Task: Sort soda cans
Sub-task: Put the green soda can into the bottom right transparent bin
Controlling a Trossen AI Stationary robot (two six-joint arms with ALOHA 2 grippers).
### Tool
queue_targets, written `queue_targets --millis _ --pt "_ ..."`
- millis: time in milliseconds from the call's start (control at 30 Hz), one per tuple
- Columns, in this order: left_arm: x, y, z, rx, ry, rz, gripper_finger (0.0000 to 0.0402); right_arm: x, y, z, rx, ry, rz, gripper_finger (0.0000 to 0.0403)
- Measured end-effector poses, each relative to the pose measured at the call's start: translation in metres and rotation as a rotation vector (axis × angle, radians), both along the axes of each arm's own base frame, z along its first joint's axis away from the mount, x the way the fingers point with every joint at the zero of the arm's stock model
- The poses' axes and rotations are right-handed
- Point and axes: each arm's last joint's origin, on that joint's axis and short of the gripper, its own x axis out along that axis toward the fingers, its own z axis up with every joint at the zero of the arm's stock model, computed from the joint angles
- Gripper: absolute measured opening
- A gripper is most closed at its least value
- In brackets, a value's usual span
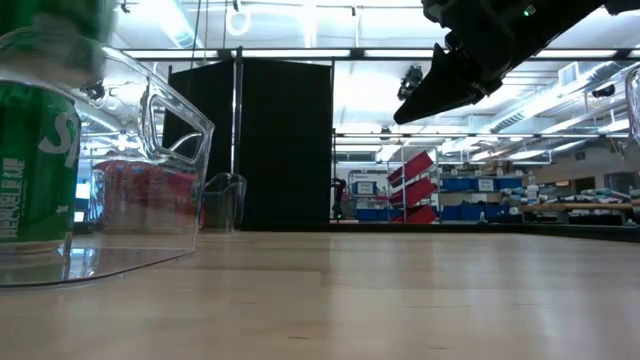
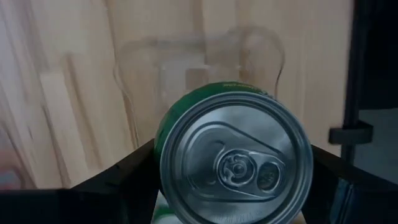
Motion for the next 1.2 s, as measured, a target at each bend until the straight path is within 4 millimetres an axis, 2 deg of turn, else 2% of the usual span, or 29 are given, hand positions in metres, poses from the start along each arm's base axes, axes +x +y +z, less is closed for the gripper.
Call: queue_targets --millis 167,433,733,867,1133,1200 --pt "-0.021 -0.009 -0.02 -0.001 0.018 0.044 0.0288 0.0 0.0 0.0 0.001 0.0 -0.001 0.0" --pt "-0.044 -0.002 -0.054 -0.083 -0.046 0.109 0.0288 0.0 0.0 0.0 0.002 0.0 -0.001 0.0" --pt "-0.055 -0.001 -0.098 -0.133 0.026 0.119 0.0288 0.0 0.0 0.0 0.003 -0.002 -0.001 0.0" --pt "-0.057 -0.001 -0.105 -0.138 0.045 0.117 0.0288 0.0 0.0 0.0 0.004 -0.002 -0.001 0.0" --pt "-0.058 -0.001 -0.105 -0.149 0.06 0.143 0.0288 0.0 0.0 0.0 0.005 -0.004 -0.001 0.0" --pt "-0.058 -0.001 -0.105 -0.149 0.063 0.162 0.0307 0.0 0.0 0.0 0.005 -0.004 -0.001 0.0"
